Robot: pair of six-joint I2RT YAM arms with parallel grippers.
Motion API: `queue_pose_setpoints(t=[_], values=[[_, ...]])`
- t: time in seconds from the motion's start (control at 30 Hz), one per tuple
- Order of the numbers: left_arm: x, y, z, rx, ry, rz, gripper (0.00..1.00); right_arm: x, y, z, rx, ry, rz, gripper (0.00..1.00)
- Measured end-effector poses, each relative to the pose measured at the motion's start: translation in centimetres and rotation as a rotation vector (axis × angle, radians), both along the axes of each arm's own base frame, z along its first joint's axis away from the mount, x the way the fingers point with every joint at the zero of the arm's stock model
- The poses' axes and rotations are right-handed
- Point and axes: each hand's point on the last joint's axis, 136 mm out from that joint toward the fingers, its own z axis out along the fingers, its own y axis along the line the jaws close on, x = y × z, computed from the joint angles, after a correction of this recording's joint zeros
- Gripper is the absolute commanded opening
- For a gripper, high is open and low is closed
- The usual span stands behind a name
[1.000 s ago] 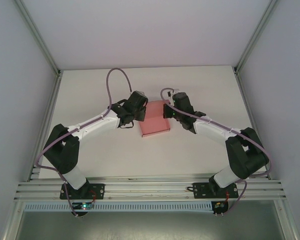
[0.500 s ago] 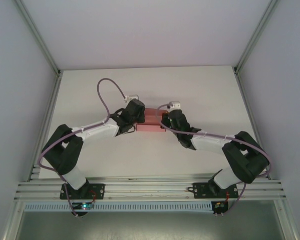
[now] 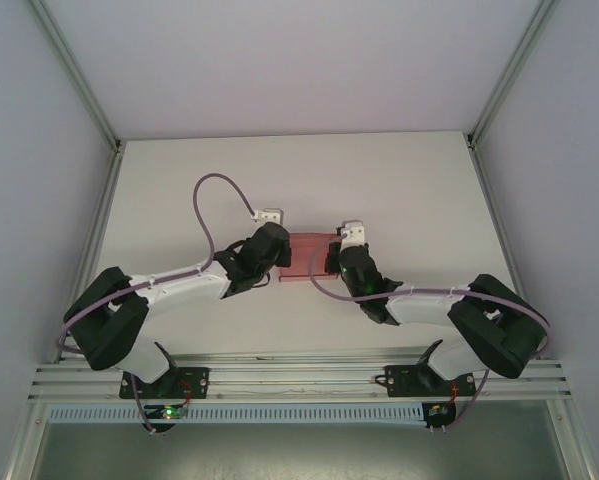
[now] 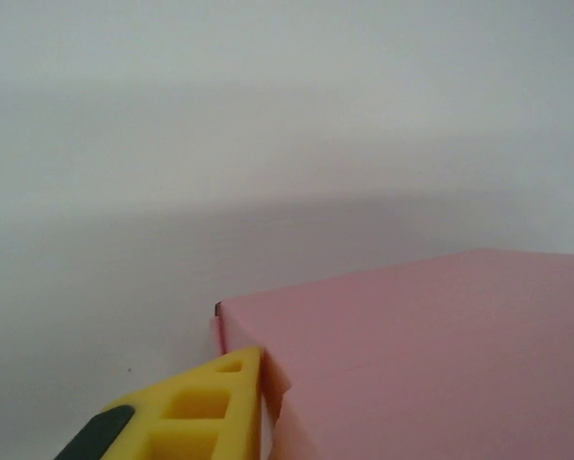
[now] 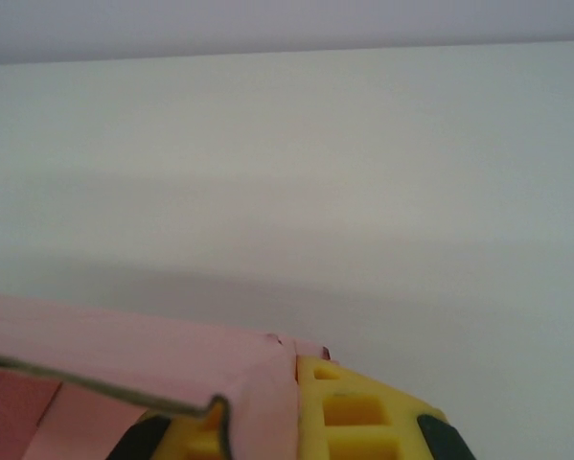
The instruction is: Assemble paper box
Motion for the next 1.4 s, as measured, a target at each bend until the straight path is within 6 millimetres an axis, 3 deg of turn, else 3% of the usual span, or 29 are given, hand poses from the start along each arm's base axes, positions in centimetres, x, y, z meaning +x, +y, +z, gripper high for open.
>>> queue_pose_setpoints(t=[0.13,0.57,0.73,0.87,1.0,1.2,1.4], values=[[-1.4,-0.6,-0.1,-0.018,0.011,-0.044,0.33,-0.5,0.0,-0.4,0.000,-0.030,0.000,0.00],[-2.0,-1.1,-1.1,-0.051,0.028,-0.062,0.29,-0.8,-0.1,-0.9,-0.019,-0.075,-0.015,0.00],[-2.6,-1.0,-2.0,-0.066,0.043,-0.066,0.32,-1.7,-0.2,-1.5,-0.033,-0.090,-0.011,0.00],[-4.4,-0.8,-3.7,-0.070,0.098,-0.090,0.38,-2.6,0.1,-1.6,-0.031,-0.106,0.005,0.00],[-5.7,-0.7,-3.4,-0.090,0.107,-0.111,0.53,-3.1,0.5,-1.5,-0.048,-0.125,0.007,0.00],[-7.0,-0.4,-0.5,-0.110,0.059,-0.130,1.00,-3.3,0.4,-1.6,-0.059,-0.136,-0.011,0.00],[-8.1,1.8,2.3,-0.144,0.045,-0.072,1.00,-3.8,0.7,-1.7,-0.087,-0.151,-0.016,0.00]])
